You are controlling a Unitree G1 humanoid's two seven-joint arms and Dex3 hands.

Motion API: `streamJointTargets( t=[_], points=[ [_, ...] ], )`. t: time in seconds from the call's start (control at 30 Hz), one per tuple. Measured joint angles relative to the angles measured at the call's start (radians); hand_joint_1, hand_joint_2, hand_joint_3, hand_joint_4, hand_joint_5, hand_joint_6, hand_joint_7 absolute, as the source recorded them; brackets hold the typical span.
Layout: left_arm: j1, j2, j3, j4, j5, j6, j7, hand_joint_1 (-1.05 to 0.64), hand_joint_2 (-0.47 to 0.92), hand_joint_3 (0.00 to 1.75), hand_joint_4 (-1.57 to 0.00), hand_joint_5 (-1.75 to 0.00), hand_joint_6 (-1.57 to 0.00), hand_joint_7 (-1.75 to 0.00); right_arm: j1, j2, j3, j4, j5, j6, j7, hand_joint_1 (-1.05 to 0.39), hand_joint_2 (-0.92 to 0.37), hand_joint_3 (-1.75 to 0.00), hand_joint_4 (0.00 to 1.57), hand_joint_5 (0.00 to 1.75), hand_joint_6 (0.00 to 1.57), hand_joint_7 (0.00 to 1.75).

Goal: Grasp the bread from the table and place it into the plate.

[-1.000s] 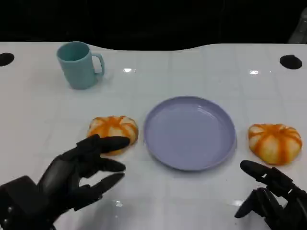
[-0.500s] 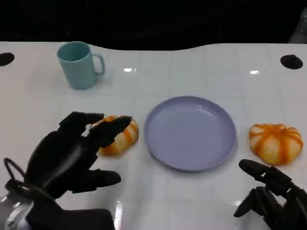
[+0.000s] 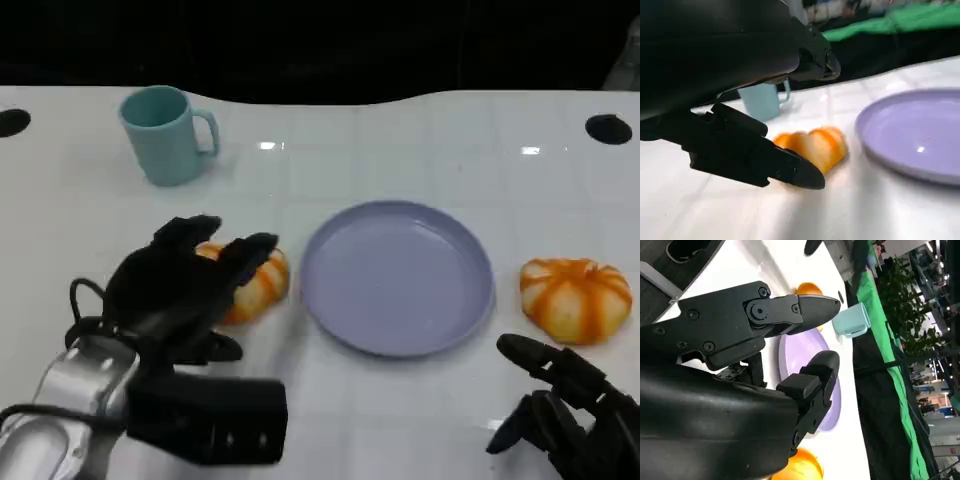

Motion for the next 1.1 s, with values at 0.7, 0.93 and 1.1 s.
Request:
streamJointTargets(
  t=[0.7, 0.93, 1.1],
  points=[
    [-0.461, -0.134, -0.192, 0.763, -0.088, 0.059, 0.074, -0.40, 0.78, 0.00, -0.15, -0.11, -0.28, -0.01, 0.007, -0.005, -0.003, -0.005, -0.001, 0.002, 0.004, -0.75, -0.92, -0.29, 0.61, 1.49, 0.90, 0.48],
    [-0.526, -0.149, -0.196, 0.960, -0.193, -0.087, 0.109, -0.25, 0.90, 0.14, -0.69, -0.37, -0.68, -0.12, 0.007, -0.006, -0.003, -0.011, 0.001, 0.005, 0.005, -0.74, -0.92, -0.29, 0.62, 1.49, 0.91, 0.48],
    [-0.544, -0.149, -0.185, 1.045, -0.233, -0.180, 0.297, -0.22, 0.92, 0.16, -0.84, -1.68, -0.74, -1.48, 0.009, -0.006, -0.003, -0.016, 0.002, 0.012, 0.005, -0.74, -0.92, -0.29, 0.62, 1.48, 0.90, 0.47]
  ],
)
